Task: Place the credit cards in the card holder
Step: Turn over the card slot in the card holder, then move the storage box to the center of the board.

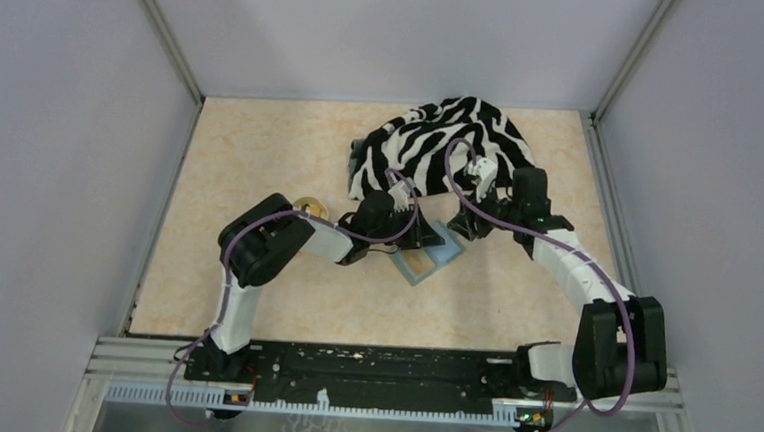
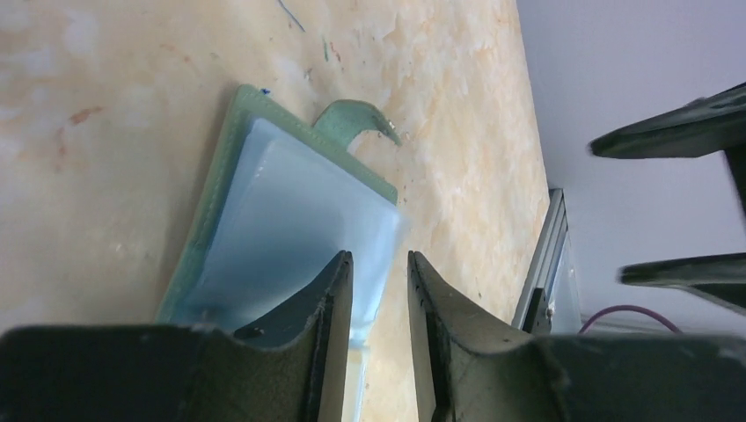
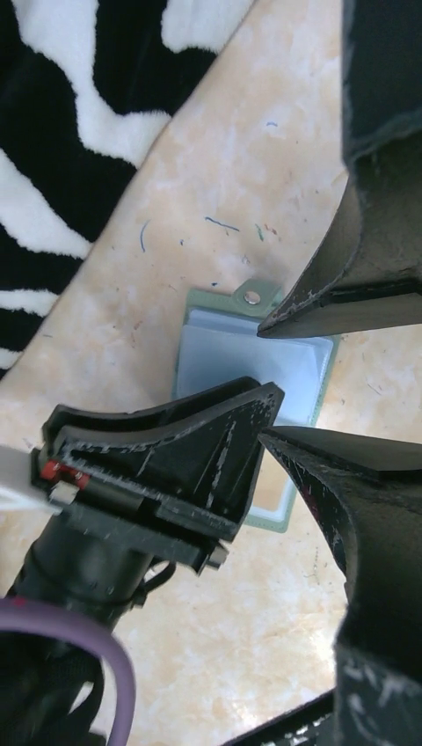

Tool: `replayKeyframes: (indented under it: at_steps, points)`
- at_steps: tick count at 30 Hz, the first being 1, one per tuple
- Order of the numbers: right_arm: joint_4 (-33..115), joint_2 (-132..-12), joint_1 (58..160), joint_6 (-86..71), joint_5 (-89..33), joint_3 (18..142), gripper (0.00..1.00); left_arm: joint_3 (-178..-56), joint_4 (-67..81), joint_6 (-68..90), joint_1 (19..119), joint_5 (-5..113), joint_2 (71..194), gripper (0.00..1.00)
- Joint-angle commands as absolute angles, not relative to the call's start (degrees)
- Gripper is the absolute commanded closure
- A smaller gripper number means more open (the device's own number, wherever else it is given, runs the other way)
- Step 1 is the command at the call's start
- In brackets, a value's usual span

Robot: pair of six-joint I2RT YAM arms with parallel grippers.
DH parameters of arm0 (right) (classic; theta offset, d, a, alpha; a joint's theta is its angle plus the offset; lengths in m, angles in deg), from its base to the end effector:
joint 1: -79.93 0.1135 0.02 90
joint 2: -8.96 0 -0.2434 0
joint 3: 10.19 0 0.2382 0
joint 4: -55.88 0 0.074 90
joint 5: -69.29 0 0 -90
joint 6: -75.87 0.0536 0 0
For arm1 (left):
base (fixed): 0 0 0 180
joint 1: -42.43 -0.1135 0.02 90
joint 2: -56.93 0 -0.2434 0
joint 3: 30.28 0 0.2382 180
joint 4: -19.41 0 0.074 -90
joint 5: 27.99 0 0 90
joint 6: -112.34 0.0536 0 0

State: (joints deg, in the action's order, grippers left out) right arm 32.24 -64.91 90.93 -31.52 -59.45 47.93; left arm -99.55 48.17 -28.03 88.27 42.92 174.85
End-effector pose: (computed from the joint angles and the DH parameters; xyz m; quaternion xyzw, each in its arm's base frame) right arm 0.2598 0.0847 0.2092 -0.3466 0.7921 0.2769 0.4193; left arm 0.2720 -0.3053 0.1073 0.0633 0.8104 -0.5123 0.2772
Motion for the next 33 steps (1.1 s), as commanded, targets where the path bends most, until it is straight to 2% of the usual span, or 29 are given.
replayKeyframes:
  at_steps: [1, 8, 14, 15, 18, 21, 23, 26, 28, 33]
  points:
    - [26.6, -64.6, 87.9, -33.7, -66.8, 54.2, 0.58, -104.8, 44.3, -25.3, 88.0, 38.2, 178.4, 0.63]
    - [19.1, -65.0, 85.5, -39.5, -76.3, 57.7, 0.56, -109.4, 36.3, -20.2, 87.4, 37.2, 177.8, 0.60]
    - [20.3, -59.3, 85.5, -41.0, -80.0, 59.4, 0.54, -105.6, 30.7, -11.9, 85.3, 42.9, 163.0, 0.60]
    - [20.9, -58.3, 85.5, -41.4, -81.0, 59.8, 0.52, -105.0, 29.1, -10.3, 85.1, 43.8, 160.0, 0.60]
    - [24.0, -56.1, 85.5, -42.9, -87.5, 59.5, 0.38, -102.2, 23.4, -7.7, 83.5, 46.8, 151.2, 0.55]
    - [29.7, -56.6, 85.7, -43.0, -96.4, 57.1, 0.35, -95.7, 21.4, -8.9, 80.2, 48.4, 141.6, 0.46]
    - [33.0, -57.7, 86.9, -41.4, -97.0, 56.2, 0.35, -89.4, 22.0, -10.9, 76.7, 48.0, 134.3, 0.35]
    - [33.1, -59.1, 88.7, -41.6, -94.8, 55.7, 0.35, -80.7, 21.0, -12.6, 72.1, 49.1, 123.9, 0.04]
    - [29.9, -59.5, 88.9, -44.2, -94.2, 55.4, 0.35, -78.9, 16.7, -12.2, 70.5, 51.2, 117.0, 0.01]
    - [31.6, -59.3, 89.0, -44.9, -92.9, 51.3, 0.33, -78.1, 3.1, -15.3, 70.3, 64.7, 107.5, 0.01]
